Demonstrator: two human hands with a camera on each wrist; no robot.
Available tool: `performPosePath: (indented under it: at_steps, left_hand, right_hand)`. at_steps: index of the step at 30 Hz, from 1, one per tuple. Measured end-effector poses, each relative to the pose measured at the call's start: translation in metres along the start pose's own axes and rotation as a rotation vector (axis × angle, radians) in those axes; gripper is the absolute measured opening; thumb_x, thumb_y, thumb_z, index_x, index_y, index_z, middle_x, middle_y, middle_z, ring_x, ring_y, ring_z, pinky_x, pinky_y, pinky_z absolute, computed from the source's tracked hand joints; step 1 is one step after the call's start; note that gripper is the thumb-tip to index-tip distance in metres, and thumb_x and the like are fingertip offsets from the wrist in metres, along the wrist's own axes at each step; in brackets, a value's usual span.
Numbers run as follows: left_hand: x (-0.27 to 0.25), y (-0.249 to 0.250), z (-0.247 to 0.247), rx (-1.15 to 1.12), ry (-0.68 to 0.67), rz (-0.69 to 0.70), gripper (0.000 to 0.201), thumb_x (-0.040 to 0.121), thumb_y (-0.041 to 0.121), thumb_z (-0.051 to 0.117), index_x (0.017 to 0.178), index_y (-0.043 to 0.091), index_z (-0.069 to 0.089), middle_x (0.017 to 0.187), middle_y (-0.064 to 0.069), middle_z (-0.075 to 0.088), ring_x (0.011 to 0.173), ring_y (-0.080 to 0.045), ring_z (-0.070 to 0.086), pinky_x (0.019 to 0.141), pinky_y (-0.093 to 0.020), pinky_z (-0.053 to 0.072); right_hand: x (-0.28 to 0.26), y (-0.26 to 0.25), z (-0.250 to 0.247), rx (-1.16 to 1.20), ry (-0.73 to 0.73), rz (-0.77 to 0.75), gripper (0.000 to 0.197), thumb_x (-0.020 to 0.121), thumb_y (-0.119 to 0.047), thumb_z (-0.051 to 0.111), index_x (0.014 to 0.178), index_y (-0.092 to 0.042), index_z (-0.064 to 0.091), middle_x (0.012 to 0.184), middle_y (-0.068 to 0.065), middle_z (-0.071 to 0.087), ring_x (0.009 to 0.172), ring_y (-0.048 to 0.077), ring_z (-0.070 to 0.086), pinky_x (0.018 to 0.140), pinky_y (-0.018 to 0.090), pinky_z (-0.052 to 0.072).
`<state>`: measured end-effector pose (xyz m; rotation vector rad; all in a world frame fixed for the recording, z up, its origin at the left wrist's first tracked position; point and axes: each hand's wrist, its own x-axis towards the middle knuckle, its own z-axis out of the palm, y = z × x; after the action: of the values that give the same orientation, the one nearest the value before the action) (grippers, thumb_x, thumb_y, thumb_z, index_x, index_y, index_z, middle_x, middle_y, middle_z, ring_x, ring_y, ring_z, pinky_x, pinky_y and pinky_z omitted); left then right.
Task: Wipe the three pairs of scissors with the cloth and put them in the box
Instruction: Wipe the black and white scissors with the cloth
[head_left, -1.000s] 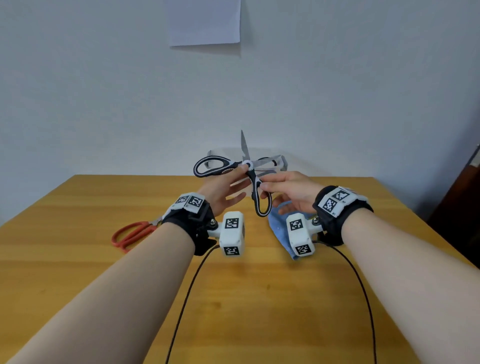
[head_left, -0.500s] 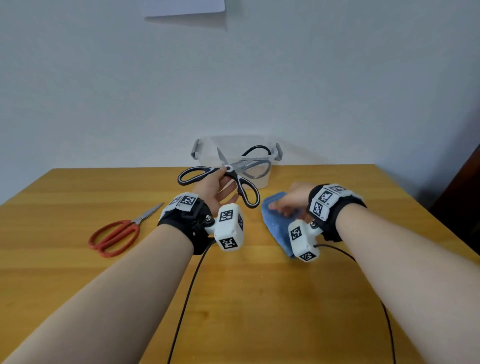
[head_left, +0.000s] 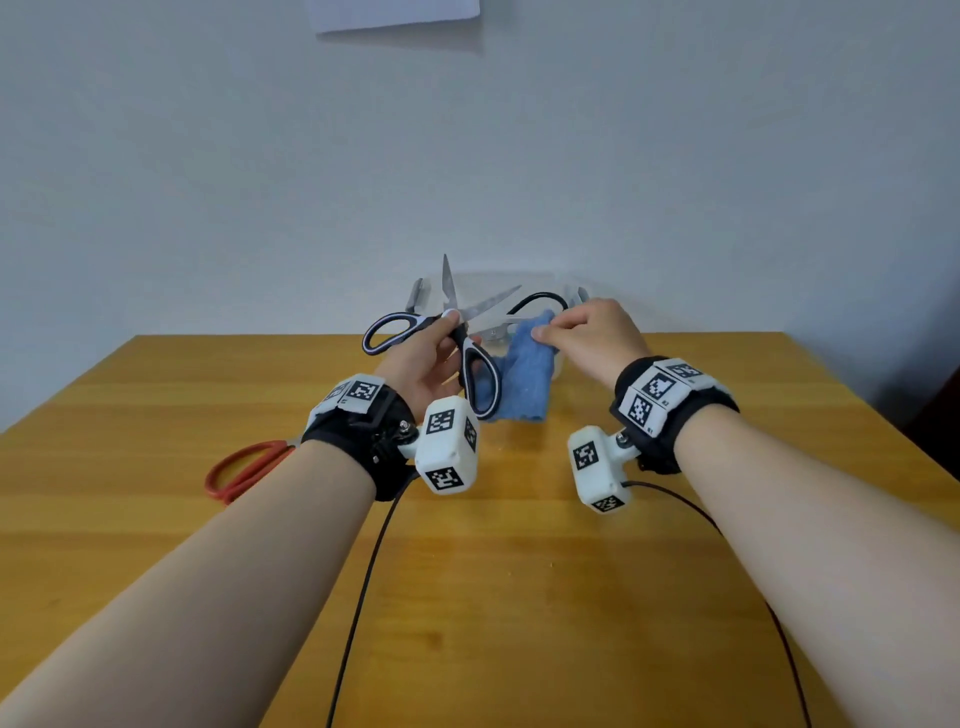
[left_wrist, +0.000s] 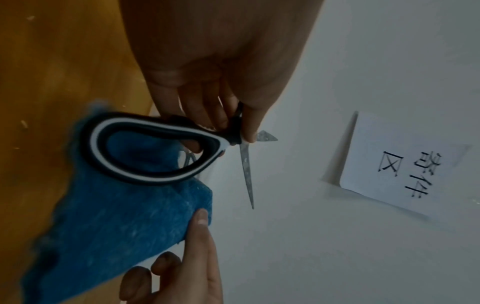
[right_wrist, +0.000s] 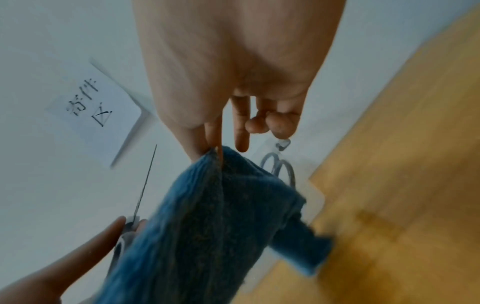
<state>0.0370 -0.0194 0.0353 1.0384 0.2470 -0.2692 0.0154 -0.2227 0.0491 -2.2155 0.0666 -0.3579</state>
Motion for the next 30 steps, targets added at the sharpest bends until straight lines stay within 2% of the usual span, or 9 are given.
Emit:
performPosePath:
  at_steps: [6, 9, 11, 14, 16, 18, 24, 26, 30]
  left_hand:
    - [-0.029, 0.024, 0.004, 0.006, -0.107, 0.051, 0.012, 0.098, 0.023, 0.069, 0.103, 0.012, 0.067, 0.089, 0.001, 0.075, 0.075, -0.012, 0.076, 0.064, -0.027, 0.060]
    - [-0.046, 0.031, 0.005, -0.015, -0.213, -0.001, 0.017, 0.098, 0.024, 0.068, 0.091, 0.009, 0.069, 0.107, -0.008, 0.077, 0.074, -0.015, 0.074, 0.070, -0.030, 0.061]
    - [-0.059, 0.033, 0.005, -0.016, -0.314, -0.065, 0.033, 0.099, 0.027, 0.066, 0.072, 0.010, 0.074, 0.094, -0.010, 0.078, 0.075, -0.019, 0.074, 0.086, -0.033, 0.060]
    - [-0.069, 0.032, 0.006, -0.015, -0.351, -0.115, 0.046, 0.100, 0.029, 0.061, 0.064, 0.007, 0.078, 0.081, -0.008, 0.078, 0.077, -0.019, 0.075, 0.104, -0.035, 0.051]
    - [-0.072, 0.032, 0.006, -0.033, -0.342, -0.138, 0.039, 0.099, 0.029, 0.063, 0.072, 0.006, 0.079, 0.086, -0.009, 0.078, 0.090, -0.020, 0.073, 0.107, -0.035, 0.050]
    - [-0.073, 0.033, 0.006, -0.054, -0.312, -0.118, 0.027, 0.098, 0.027, 0.066, 0.085, 0.005, 0.075, 0.089, -0.012, 0.078, 0.084, -0.021, 0.074, 0.099, -0.036, 0.055]
    - [-0.065, 0.023, -0.002, 0.150, -0.146, 0.063, 0.014, 0.097, 0.023, 0.072, 0.100, 0.010, 0.070, 0.088, -0.004, 0.075, 0.079, -0.019, 0.077, 0.066, -0.035, 0.064]
    - [-0.058, 0.016, -0.008, 0.273, -0.120, 0.133, 0.019, 0.095, 0.026, 0.074, 0.105, 0.010, 0.071, 0.091, -0.002, 0.075, 0.081, -0.019, 0.077, 0.064, -0.031, 0.060]
    - [-0.044, -0.003, -0.011, 0.390, -0.121, 0.211, 0.020, 0.098, 0.029, 0.070, 0.107, 0.011, 0.071, 0.087, 0.001, 0.072, 0.077, -0.016, 0.074, 0.060, -0.028, 0.059]
  right_hand:
    - [-0.011, -0.028, -0.008, 0.216, -0.116, 0.056, 0.012, 0.090, -0.028, 0.074, 0.097, -0.018, 0.077, 0.122, -0.014, 0.064, 0.056, 0.020, 0.064, 0.037, 0.023, 0.040]
    - [-0.023, -0.043, -0.006, 0.441, -0.192, 0.126, 0.013, 0.098, -0.021, 0.066, 0.097, -0.009, 0.070, 0.102, 0.012, 0.070, 0.048, 0.021, 0.058, 0.033, 0.020, 0.031]
    - [-0.031, -0.053, -0.006, 0.593, -0.209, 0.181, 0.011, 0.103, -0.018, 0.057, 0.099, -0.008, 0.060, 0.085, 0.013, 0.063, 0.040, 0.012, 0.053, 0.032, 0.018, 0.029]
    - [-0.037, -0.062, -0.007, 0.789, -0.250, 0.222, 0.013, 0.105, -0.018, 0.053, 0.113, -0.008, 0.058, 0.096, 0.015, 0.069, 0.055, 0.018, 0.067, 0.035, 0.020, 0.039]
    - [-0.039, -0.064, -0.007, 0.891, -0.252, 0.227, 0.016, 0.105, -0.017, 0.054, 0.116, -0.007, 0.059, 0.112, 0.017, 0.072, 0.073, 0.024, 0.073, 0.054, 0.030, 0.057]
    - [-0.038, -0.062, -0.006, 0.946, -0.194, 0.224, 0.020, 0.103, -0.014, 0.057, 0.121, -0.007, 0.060, 0.115, 0.020, 0.072, 0.085, 0.028, 0.073, 0.074, 0.039, 0.062]
    - [-0.029, -0.047, -0.010, 0.764, -0.046, 0.071, 0.023, 0.095, 0.001, 0.064, 0.112, -0.015, 0.061, 0.115, 0.015, 0.069, 0.101, 0.033, 0.071, 0.073, 0.045, 0.063]
    - [-0.023, -0.044, -0.012, 0.743, -0.055, 0.032, 0.025, 0.094, 0.009, 0.059, 0.105, -0.013, 0.063, 0.112, 0.015, 0.065, 0.102, 0.032, 0.068, 0.074, 0.039, 0.061]
    - [-0.014, -0.040, -0.008, 0.617, -0.135, 0.071, 0.029, 0.090, 0.011, 0.056, 0.095, -0.016, 0.065, 0.108, 0.016, 0.063, 0.097, 0.030, 0.065, 0.082, 0.044, 0.057]
